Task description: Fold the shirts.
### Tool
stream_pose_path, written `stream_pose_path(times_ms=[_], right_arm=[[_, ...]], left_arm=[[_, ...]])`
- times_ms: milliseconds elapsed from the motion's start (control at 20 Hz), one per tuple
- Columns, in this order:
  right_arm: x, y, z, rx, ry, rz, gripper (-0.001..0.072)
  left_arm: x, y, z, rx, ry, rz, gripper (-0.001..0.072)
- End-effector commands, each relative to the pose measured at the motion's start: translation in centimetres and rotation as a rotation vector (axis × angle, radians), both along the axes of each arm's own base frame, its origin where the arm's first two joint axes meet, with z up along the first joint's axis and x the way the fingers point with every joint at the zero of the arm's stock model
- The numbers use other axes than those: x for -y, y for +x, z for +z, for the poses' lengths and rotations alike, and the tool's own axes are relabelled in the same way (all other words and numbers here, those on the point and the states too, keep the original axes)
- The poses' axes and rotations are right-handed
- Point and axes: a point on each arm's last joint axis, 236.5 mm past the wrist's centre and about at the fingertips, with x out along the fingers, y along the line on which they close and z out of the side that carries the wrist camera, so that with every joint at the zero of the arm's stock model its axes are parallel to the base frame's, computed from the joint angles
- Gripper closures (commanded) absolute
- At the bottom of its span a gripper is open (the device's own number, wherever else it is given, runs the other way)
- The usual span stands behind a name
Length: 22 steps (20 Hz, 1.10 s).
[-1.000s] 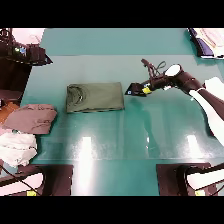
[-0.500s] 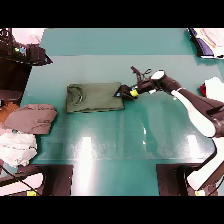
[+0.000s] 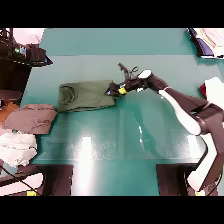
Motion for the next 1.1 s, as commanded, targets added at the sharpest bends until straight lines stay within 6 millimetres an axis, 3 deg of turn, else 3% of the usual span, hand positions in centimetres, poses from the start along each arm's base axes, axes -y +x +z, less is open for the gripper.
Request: stream_pose_path(times_ms=[0,150,300,450,600,800,950,1050], right_arm=[[5.4,0.5,2.7,0.085,-0.069,-0.028,0.0694],[14.3,-0.1,4.5,0.094,-0.148,-0.129,0.0694],[24.4,-0.6,5.7,0.091,-0.223,-0.286,0.0694],[34.9,0.3,8.1,0.158,-0.295,-0.520,0.0695],[43.2,1.8,11.1,0.251,-0.338,-0.689,0.0696],[49.9,5.5,13.3,0.338,-0.375,-0.794,0.0696],[52.5,8.8,15.2,0.423,-0.397,-0.837,0.0696],[54.0,10.5,17.7,0.508,-0.417,-0.874,0.0696]], left_arm=[[0.5,-0.5,-0.1,-0.026,-0.022,-0.008,0.0683],[1.1,-0.5,0.3,-0.023,-0.056,-0.010,0.0683],[2.9,-0.6,-0.2,-0.050,-0.159,-0.018,0.0683],[5.8,-1.2,-2.7,-0.101,-0.194,-0.044,0.0683],[9.7,-1.0,-4.5,-0.079,-0.208,-0.070,0.0683],[13.7,-0.6,-4.3,0.002,-0.225,-0.098,0.0683],[15.4,-1.4,-4.3,0.004,-0.223,-0.137,0.0683],[15.8,-2.0,-4.5,-0.011,-0.219,-0.154,0.0683]])
